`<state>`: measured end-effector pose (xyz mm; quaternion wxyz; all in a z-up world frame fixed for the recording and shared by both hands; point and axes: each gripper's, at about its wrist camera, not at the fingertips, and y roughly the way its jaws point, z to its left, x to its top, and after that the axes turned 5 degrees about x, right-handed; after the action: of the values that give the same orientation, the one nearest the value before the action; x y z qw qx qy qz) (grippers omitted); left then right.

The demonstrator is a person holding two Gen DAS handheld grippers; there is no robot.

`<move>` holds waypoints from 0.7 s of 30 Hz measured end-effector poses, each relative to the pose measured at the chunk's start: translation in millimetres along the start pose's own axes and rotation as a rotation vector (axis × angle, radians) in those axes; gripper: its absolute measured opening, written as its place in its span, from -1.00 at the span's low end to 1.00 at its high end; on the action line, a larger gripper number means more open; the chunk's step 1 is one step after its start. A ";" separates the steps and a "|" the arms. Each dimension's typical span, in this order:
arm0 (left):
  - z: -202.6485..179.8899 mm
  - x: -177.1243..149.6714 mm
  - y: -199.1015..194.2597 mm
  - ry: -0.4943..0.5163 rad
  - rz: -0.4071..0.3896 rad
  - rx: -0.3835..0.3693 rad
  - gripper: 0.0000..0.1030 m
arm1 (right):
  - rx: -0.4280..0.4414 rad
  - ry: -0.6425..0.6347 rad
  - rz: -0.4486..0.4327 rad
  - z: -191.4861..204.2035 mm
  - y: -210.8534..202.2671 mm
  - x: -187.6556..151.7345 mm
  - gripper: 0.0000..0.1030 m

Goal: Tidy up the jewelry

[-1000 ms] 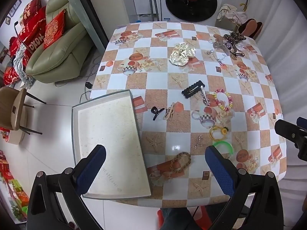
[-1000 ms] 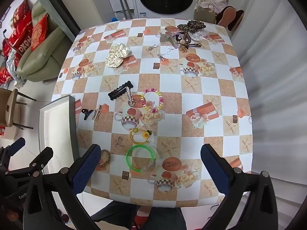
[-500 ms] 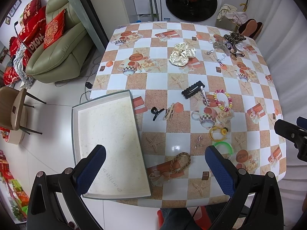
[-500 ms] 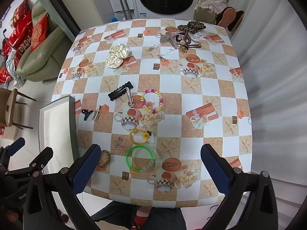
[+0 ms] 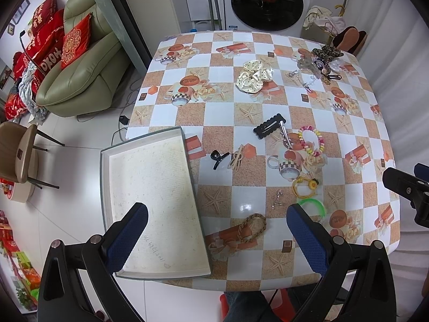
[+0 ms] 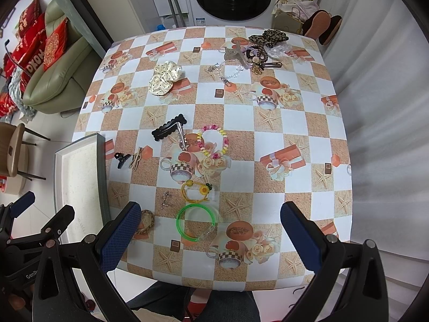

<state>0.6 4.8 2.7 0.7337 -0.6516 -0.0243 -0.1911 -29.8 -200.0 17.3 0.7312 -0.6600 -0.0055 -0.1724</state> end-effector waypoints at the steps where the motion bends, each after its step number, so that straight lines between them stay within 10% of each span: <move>1: 0.2 0.3 -0.5 0.000 0.000 0.000 1.00 | 0.000 0.000 0.000 0.1 0.4 0.0 1.00; 21: 0.3 0.2 -0.3 0.000 -0.001 0.001 1.00 | -0.001 0.000 0.001 -1.3 -1.3 -1.5 1.00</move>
<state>0.7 5.0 3.0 0.7338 -0.6513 -0.0246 -0.1916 -31.9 -201.0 18.0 0.7309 -0.6604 -0.0052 -0.1722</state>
